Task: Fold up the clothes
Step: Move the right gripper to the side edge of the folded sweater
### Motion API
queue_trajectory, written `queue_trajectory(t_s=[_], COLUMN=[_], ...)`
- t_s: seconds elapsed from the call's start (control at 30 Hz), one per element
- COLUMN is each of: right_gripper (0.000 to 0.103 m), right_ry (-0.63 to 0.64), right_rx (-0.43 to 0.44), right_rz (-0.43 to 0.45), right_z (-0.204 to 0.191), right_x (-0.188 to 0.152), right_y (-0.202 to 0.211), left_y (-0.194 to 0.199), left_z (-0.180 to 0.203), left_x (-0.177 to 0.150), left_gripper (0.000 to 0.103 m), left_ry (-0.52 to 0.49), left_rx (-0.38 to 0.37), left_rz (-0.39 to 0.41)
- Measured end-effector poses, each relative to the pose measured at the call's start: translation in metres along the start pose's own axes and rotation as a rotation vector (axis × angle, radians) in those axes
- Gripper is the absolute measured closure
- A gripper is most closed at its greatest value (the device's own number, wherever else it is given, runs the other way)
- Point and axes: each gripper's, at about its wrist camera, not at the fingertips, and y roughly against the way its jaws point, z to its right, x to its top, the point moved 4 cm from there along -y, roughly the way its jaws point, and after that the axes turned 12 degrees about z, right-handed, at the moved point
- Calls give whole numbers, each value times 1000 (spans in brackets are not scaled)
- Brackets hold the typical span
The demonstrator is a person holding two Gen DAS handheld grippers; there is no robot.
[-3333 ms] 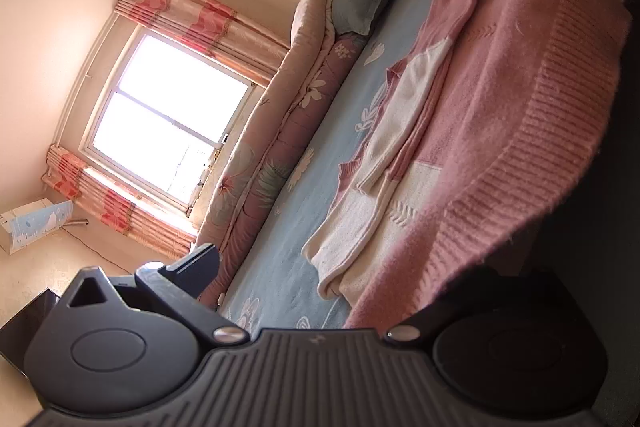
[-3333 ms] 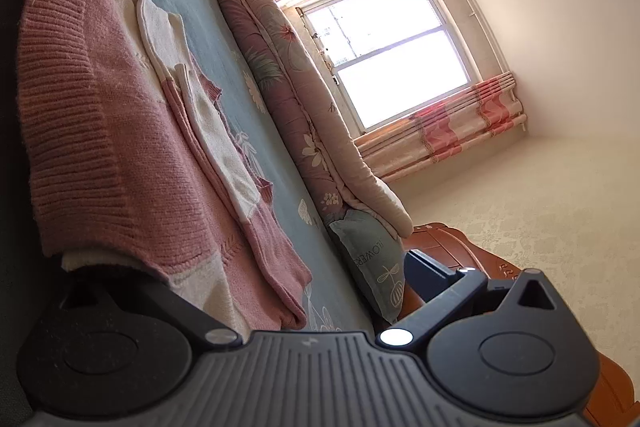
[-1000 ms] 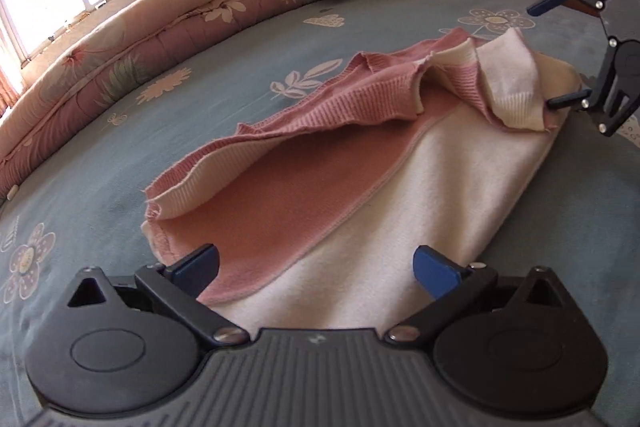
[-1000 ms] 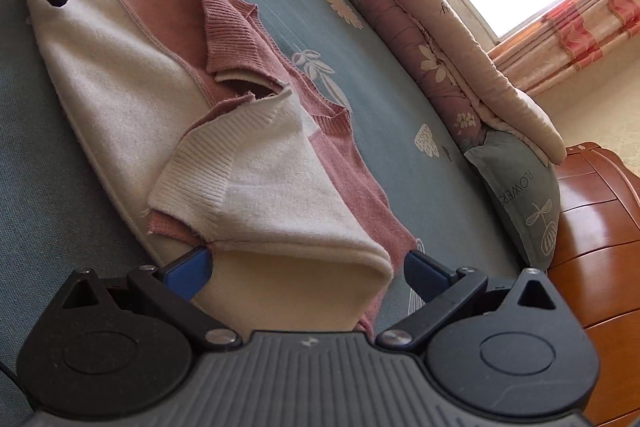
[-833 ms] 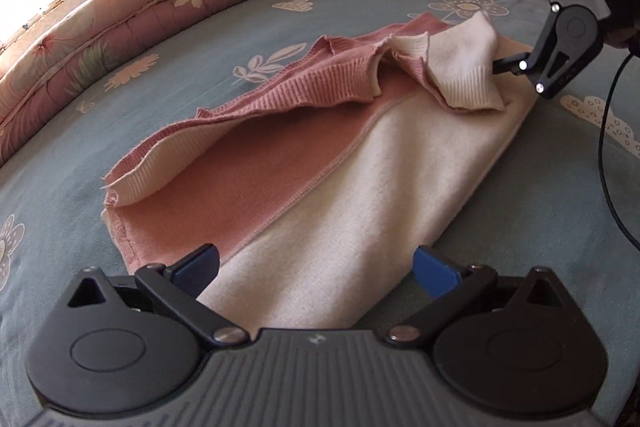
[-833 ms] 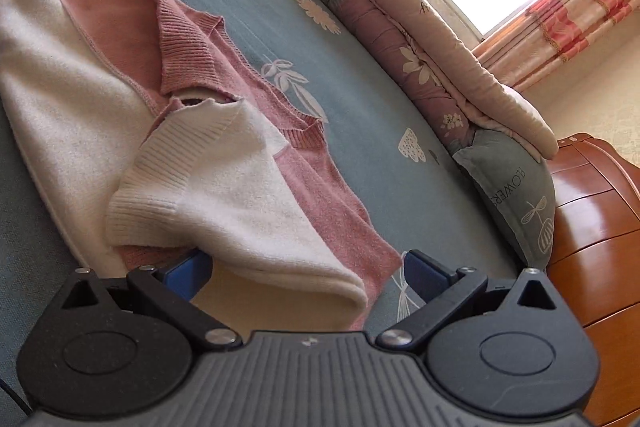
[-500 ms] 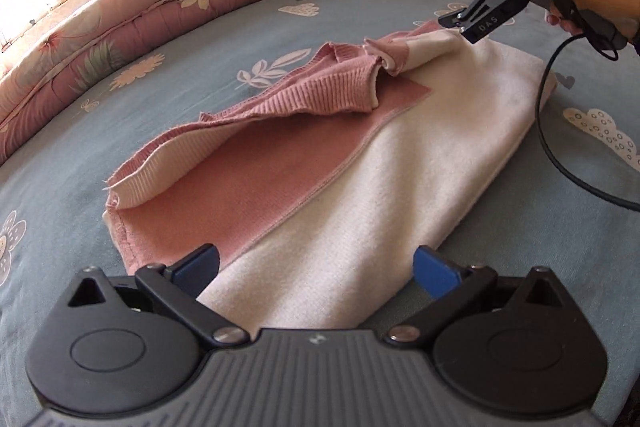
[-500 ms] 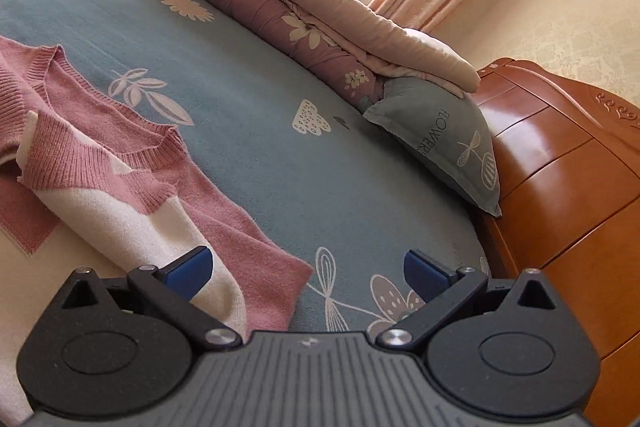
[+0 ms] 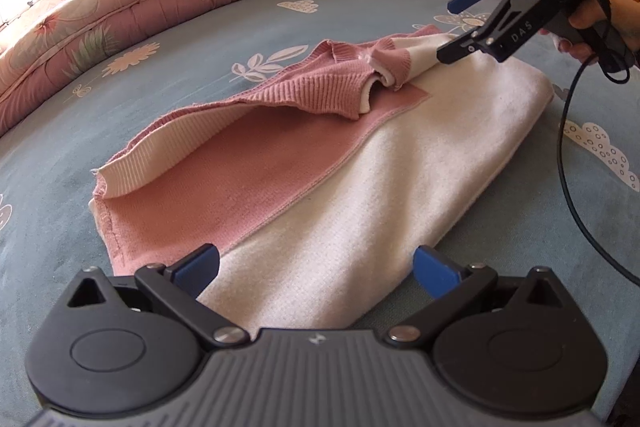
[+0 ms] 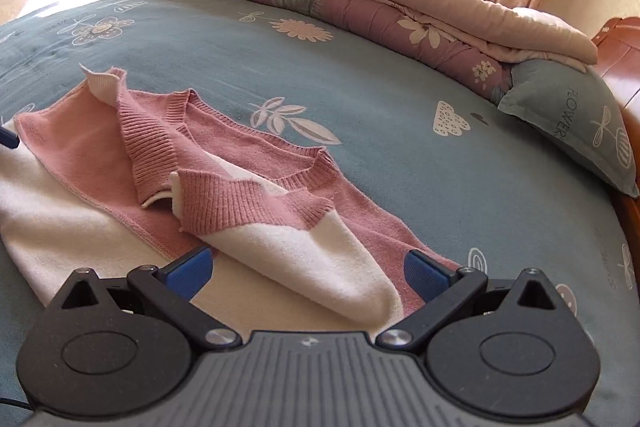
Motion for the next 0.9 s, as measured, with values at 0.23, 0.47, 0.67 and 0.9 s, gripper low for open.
queue_trajectory(t_s=[0.23, 0.47, 0.67, 0.9], right_gripper=[0, 0, 0, 0], right_ry=[-485, -575, -726, -707], right_rx=[213, 318, 378, 446], right_rz=[-79, -56, -19, -46], right_z=[69, 88, 106, 94], right_x=[-29, -43, -48, -47], right_y=[-29, -51, -51, -48], left_y=[-7, -13, -14, -12], left_z=[0, 2, 2, 2], left_x=[-6, -11, -14, -15], left_gripper=[1, 1, 1, 1], left_ry=[10, 18, 28, 33], left_rx=[-8, -6, -2, 2], left_rz=[-23, -43, -49, -53])
